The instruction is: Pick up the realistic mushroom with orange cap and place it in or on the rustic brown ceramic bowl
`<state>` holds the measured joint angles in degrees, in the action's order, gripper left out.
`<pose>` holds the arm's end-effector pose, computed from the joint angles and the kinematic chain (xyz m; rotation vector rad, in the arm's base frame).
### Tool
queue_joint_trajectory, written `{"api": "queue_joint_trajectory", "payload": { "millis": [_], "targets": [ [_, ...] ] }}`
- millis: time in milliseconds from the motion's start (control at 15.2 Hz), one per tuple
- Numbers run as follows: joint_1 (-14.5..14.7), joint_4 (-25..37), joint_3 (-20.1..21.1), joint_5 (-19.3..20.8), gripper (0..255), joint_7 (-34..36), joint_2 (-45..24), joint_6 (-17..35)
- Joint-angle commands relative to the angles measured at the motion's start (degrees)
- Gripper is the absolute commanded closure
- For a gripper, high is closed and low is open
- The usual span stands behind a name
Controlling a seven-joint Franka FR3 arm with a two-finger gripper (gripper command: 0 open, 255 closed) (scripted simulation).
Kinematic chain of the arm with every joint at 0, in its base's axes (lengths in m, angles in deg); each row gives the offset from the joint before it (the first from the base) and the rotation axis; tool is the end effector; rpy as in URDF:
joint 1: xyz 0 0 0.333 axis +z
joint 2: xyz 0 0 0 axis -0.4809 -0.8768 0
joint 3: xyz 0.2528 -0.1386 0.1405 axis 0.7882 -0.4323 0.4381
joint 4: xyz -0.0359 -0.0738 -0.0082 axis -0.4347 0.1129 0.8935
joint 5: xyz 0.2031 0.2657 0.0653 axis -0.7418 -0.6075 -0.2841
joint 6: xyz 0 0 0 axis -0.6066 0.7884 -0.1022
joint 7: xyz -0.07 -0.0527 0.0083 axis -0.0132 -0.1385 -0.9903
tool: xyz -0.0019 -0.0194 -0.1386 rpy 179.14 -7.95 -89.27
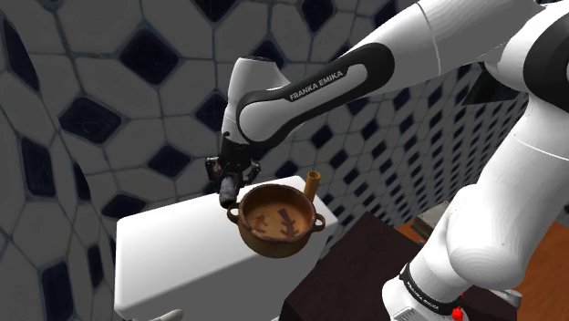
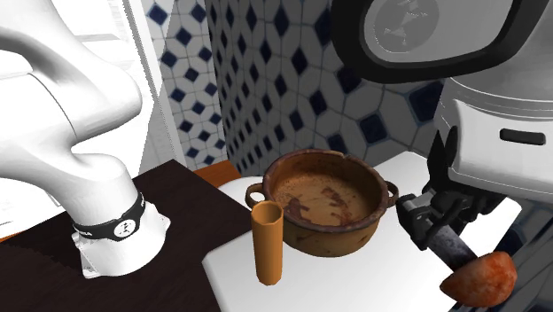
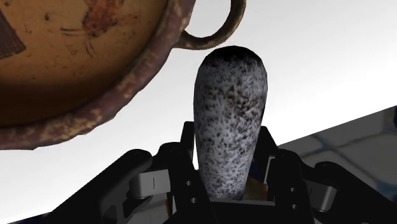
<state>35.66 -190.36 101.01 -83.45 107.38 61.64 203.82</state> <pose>0.4610 0.2124 0.3770 -2.8302 0.9099 -0.0187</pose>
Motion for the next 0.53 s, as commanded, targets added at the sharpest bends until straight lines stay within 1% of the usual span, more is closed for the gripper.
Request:
{"api": "queue_joint_trajectory", "payload": {
  "millis": [0, 462],
  "targets": [
    [-0.1, 0.9, 0.0, -0.1, 255, 0.0, 0.8, -1.7],
    [-0.2, 3.6, -0.2, -0.5, 255, 0.2, 3.5, -7.0]
  ]
}}
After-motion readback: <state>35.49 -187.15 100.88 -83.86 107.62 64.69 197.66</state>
